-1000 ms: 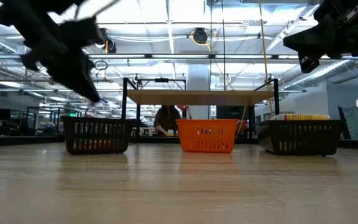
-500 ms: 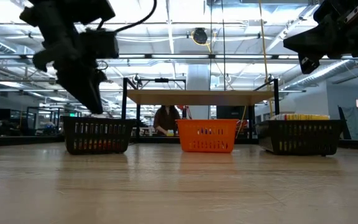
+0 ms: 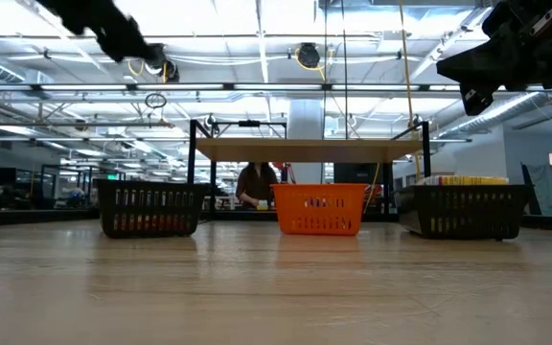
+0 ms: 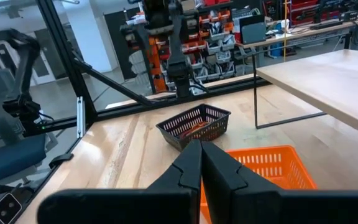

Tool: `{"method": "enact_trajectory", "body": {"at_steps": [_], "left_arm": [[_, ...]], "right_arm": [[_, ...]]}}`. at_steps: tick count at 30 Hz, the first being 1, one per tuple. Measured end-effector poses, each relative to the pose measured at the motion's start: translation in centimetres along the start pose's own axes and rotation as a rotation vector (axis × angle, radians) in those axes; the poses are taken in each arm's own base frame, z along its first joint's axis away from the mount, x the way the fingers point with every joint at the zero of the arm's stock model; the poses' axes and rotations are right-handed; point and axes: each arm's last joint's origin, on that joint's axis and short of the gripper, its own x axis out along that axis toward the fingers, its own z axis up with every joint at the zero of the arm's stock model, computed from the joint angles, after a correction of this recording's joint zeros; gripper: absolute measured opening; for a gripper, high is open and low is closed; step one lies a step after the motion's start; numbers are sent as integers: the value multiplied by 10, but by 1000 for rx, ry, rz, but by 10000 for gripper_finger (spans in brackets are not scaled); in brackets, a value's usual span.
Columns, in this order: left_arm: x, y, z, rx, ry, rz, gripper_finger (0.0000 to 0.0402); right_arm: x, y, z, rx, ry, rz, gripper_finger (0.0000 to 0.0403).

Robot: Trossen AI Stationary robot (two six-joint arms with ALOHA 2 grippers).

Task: Pick & Place Office Desk Supplies
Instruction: Put the left black bin with rubber bands on the shelf

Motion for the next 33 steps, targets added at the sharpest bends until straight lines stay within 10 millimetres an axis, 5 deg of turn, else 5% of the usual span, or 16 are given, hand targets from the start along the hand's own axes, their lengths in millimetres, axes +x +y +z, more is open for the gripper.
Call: {"method": "enact_trajectory", "body": {"at_steps": [4, 8, 16, 33], "left_arm": [[-43, 2, -13, 10, -189, -4, 252], [-68, 5, -40, -6, -349, 7, 197], [-70, 9, -95, -72, -563, 55, 15], [-63, 10, -99, -49, -577, 110, 5]], "right_arm": [[0, 0, 0, -3, -1, -1, 0], [0, 0, 0, -9, -3, -1, 0], [0, -1, 0, -19, -7, -27, 0], [2, -3, -7, -20, -84, -7, 0]]}}
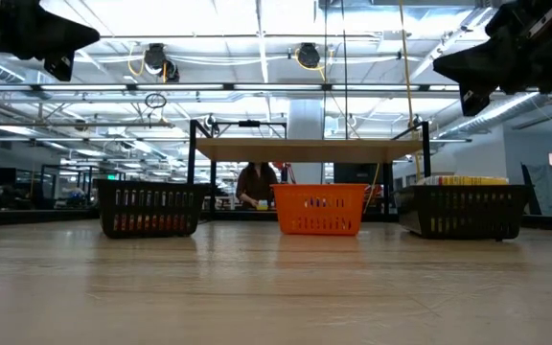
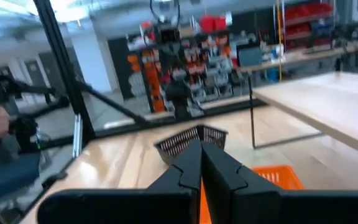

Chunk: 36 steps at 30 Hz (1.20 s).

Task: Pick & Place Office Desk Supplies
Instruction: Put the left black bin with rubber bands on the shelf

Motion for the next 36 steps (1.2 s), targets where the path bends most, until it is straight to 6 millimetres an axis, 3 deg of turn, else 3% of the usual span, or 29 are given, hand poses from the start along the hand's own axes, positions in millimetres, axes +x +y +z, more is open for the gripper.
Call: {"method": "enact_trajectory", "body": {"at_steps": [4, 10, 19, 28, 36], "left_arm": [[0, 0, 0, 3, 1, 0, 4], [0, 0, 0, -15, 1, -1, 2], [0, 0, 0, -30, 0, -1, 23], [0, 0, 0, -34, -2, -1, 2], [0, 0, 0, -32, -2, -1, 24]], "right_arm": [[-2, -4, -6, 29, -106, 37, 0], [-1, -17, -9, 44, -83, -69, 0], [-3, -15, 1, -9, -183, -56, 0], [-2, -16, -2, -9, -155, -62, 0], [-2, -16, -2, -9, -155, -62, 0]]}}
